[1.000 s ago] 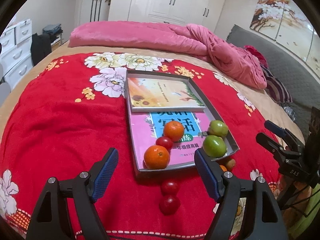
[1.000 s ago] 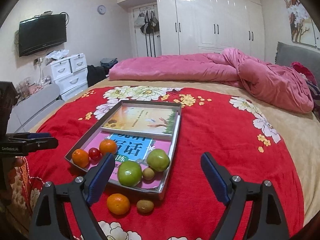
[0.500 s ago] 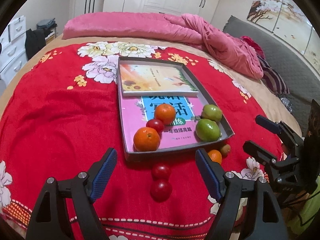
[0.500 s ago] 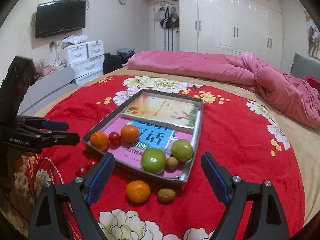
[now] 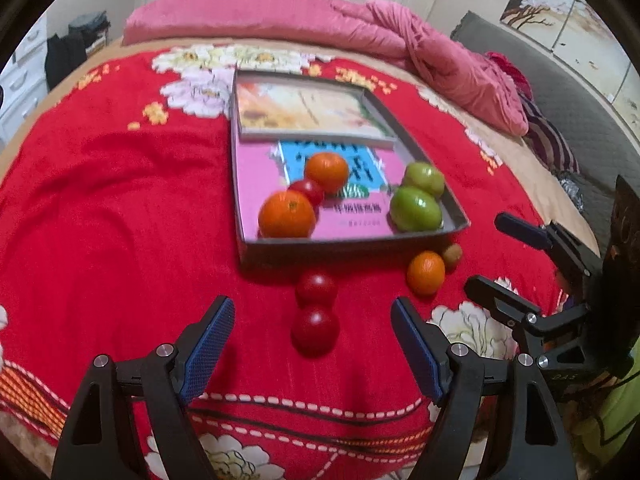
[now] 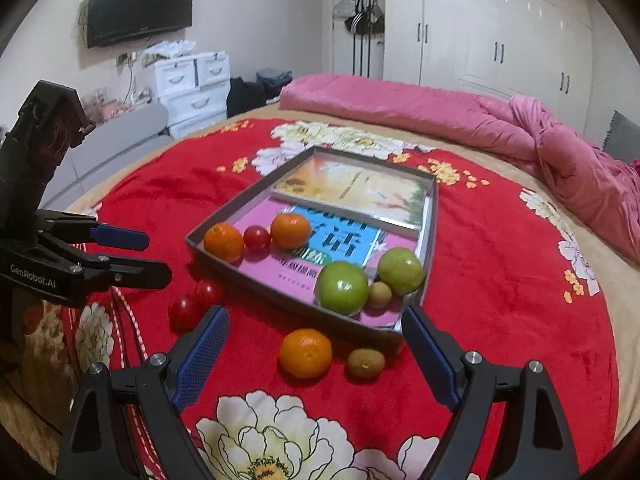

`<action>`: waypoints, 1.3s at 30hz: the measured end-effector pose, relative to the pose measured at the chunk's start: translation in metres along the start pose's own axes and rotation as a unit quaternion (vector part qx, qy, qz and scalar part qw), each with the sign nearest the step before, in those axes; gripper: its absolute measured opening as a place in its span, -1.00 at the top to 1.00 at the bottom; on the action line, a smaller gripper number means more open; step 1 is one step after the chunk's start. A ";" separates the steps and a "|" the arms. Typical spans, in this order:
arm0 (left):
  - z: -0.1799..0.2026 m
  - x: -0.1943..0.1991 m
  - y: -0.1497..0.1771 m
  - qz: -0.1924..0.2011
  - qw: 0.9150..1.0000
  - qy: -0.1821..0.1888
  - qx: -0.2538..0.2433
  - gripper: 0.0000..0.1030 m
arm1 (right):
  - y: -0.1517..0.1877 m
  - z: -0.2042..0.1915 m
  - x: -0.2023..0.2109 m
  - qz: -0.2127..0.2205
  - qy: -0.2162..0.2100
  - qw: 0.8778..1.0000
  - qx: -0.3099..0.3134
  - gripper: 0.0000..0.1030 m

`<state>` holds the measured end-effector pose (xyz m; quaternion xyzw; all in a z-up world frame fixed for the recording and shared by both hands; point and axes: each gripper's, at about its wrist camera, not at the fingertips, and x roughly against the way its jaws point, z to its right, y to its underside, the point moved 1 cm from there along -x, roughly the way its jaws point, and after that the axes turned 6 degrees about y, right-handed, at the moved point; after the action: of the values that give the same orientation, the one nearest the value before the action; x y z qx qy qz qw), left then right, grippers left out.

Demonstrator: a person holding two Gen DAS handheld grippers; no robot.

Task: Organize fruits
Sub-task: 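Move the left tool to a red tomato while the right tool approaches the loose orange, then close the left tool on the tomato while the right tool grips the orange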

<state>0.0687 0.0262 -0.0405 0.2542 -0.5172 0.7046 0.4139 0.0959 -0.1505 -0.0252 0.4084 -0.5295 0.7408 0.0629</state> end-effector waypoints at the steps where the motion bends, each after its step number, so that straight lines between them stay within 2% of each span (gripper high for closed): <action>1: 0.000 -0.003 0.001 -0.004 1.000 0.000 0.001 -0.58 | 0.001 -0.002 -0.001 -0.004 -0.001 1.000 0.004 -0.70; 14: 0.003 -0.025 0.012 -0.036 0.999 -0.003 -0.005 -0.57 | 0.012 -0.010 -0.014 -0.033 -0.014 0.999 0.029 -0.70; 20: 0.006 -0.032 0.014 -0.043 0.999 -0.002 -0.014 -0.22 | 0.015 -0.012 -0.029 -0.060 -0.028 0.997 0.030 -0.39; 21: 0.006 -0.032 0.014 -0.043 0.999 -0.003 -0.014 -0.20 | 0.016 -0.013 -0.032 -0.064 -0.030 0.997 0.033 -0.26; 27: 0.004 -0.037 0.012 -0.048 0.999 -0.001 -0.014 -0.03 | 0.018 -0.016 -0.049 -0.084 -0.027 0.995 0.048 0.06; 32: 0.005 -0.042 0.012 -0.052 0.998 -0.002 -0.019 0.08 | 0.020 -0.017 -0.059 -0.092 -0.010 0.994 0.063 0.22; 36: 0.004 -0.048 0.011 -0.056 0.998 -0.002 -0.017 0.09 | 0.021 -0.019 -0.059 -0.094 -0.003 0.993 0.070 0.24; 39: 0.004 -0.049 0.010 -0.052 0.998 -0.008 -0.020 0.28 | 0.020 -0.018 -0.054 -0.092 -0.025 0.994 0.054 0.24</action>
<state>0.0859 0.0051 -0.0827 0.2780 -0.5207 0.6694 0.4512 0.1111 -0.1256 -0.0781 0.4766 -0.4504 0.7489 0.0953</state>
